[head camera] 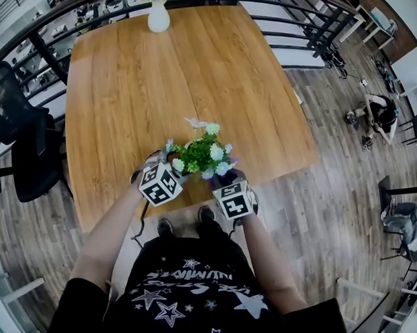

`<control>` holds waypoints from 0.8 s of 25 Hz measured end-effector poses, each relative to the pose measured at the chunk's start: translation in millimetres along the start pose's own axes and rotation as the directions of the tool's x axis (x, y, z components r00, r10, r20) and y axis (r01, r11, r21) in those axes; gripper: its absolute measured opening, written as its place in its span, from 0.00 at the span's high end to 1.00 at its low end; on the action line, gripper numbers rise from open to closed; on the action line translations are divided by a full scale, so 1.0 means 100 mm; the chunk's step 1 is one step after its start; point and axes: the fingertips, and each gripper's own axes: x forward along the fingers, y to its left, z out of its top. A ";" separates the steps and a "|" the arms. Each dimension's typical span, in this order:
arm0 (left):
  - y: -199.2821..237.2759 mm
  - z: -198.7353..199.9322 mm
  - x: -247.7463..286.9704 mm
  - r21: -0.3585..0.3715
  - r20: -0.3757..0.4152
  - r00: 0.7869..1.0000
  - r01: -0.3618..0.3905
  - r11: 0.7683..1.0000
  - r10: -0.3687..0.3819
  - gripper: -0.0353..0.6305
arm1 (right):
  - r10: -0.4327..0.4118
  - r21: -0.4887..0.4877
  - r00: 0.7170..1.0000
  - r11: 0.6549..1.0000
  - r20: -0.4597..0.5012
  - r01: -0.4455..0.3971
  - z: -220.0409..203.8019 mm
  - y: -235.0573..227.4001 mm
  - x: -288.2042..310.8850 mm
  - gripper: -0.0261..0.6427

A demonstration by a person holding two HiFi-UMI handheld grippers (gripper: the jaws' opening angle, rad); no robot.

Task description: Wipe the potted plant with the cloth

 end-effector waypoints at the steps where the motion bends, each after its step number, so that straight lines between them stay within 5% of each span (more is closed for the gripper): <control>1: 0.01 0.00 0.00 0.000 -0.001 1.000 -0.010 1.000 0.010 0.42 | 0.001 -0.001 1.000 1.000 -0.002 -0.001 0.00 0.01 0.00 0.83; 12: -0.10 0.05 0.01 -0.149 -0.027 0.989 -0.147 0.978 0.144 0.42 | 0.044 -0.017 0.999 0.999 -0.009 -0.044 0.01 0.22 -0.02 0.83; 20: -0.24 0.07 -0.02 -0.182 -0.007 0.989 -0.147 0.972 0.148 0.42 | 0.068 -0.049 0.998 0.996 -0.011 -0.068 0.06 0.39 -0.04 0.83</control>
